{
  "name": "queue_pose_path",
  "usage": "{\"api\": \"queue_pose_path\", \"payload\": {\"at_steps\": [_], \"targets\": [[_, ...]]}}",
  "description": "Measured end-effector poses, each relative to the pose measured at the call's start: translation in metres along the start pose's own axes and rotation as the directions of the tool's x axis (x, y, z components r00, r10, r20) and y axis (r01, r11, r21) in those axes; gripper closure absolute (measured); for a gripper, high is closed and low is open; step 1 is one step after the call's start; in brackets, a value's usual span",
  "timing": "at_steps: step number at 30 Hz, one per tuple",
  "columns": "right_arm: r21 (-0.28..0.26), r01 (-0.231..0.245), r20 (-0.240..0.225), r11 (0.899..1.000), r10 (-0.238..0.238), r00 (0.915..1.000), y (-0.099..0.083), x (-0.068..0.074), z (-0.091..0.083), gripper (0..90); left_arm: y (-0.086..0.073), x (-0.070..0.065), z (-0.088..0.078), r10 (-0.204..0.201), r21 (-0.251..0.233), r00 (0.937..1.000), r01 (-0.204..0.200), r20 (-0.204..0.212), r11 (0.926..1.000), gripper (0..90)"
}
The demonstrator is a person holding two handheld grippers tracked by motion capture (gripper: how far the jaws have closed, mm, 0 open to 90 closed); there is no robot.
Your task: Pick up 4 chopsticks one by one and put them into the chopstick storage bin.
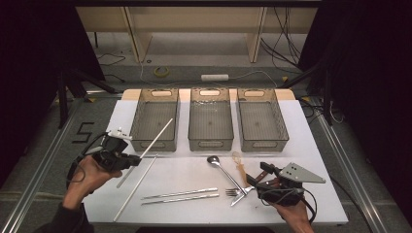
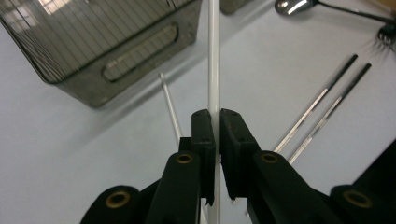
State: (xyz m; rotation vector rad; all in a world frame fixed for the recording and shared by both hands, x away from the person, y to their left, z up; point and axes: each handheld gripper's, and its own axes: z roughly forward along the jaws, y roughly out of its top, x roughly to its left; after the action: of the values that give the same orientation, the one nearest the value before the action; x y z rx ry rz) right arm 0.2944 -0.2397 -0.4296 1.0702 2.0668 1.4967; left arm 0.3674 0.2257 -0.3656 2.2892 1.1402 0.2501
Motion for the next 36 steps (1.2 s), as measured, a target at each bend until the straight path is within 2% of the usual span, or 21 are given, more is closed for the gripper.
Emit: {"api": "queue_pose_path", "payload": {"at_steps": [8, 14, 17, 20, 26, 36], "targets": [[-0.005, -0.002, 0.000, 1.000, 0.002, 1.0000, 0.000, -0.001, -0.001, 31.4, 0.032, 0.017, -0.001, -0.013, -0.055, 0.9989, 0.011, -0.044, 0.9984, 84.1], [-0.009, -0.005, -0.001, 1.000, 0.005, 1.0000, 0.000, -0.001, -0.001, 31.3, 0.052, 0.032, 0.007, -0.047, -0.084, 0.9957, 0.040, -0.080, 0.9956, 84.0], [-0.010, -0.005, 0.000, 1.000, 0.005, 1.0000, 0.000, -0.001, -0.001, 31.3, 0.058, 0.041, 0.013, -0.062, -0.089, 0.9937, 0.053, -0.093, 0.9946, 84.0], [-0.010, -0.006, -0.001, 1.000, 0.006, 1.0000, 0.000, -0.001, -0.001, 31.3, 0.063, 0.050, 0.017, -0.094, -0.109, 0.9909, 0.083, -0.096, 0.9905, 84.0], [-0.008, -0.006, -0.004, 1.000, 0.006, 1.0000, 0.000, -0.001, 0.000, 31.2, 0.070, 0.065, 0.026, -0.132, -0.132, 0.9846, 0.117, -0.115, 0.9843, 84.0], [-0.006, -0.009, -0.004, 1.000, 0.009, 1.0000, 0.001, -0.001, 0.000, 31.1, 0.086, 0.080, 0.033, -0.145, -0.134, 0.9785, 0.126, -0.147, 0.9830, 84.0]]}}
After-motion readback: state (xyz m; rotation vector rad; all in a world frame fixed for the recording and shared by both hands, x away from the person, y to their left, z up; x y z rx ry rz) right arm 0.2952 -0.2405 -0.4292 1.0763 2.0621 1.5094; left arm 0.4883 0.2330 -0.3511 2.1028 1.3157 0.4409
